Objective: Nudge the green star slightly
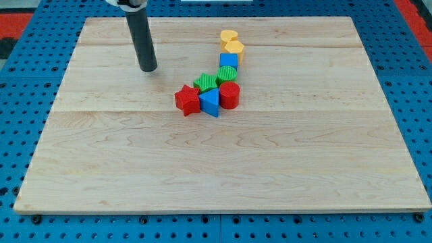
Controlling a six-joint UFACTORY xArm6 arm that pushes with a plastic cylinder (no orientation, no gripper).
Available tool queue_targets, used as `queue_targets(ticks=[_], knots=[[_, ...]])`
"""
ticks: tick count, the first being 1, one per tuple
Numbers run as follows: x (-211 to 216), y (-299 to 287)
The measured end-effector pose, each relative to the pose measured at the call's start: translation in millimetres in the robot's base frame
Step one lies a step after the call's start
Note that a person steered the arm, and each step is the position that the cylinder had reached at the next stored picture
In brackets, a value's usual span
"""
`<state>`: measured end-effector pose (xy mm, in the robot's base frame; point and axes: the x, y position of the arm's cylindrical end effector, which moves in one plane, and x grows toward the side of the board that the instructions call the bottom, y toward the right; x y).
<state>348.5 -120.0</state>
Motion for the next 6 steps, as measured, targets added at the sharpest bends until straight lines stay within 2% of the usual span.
queue_targets(ticks=[1, 3, 6], knots=[[20.6, 29.8], [23.6, 68.5], [15.0, 86.8]])
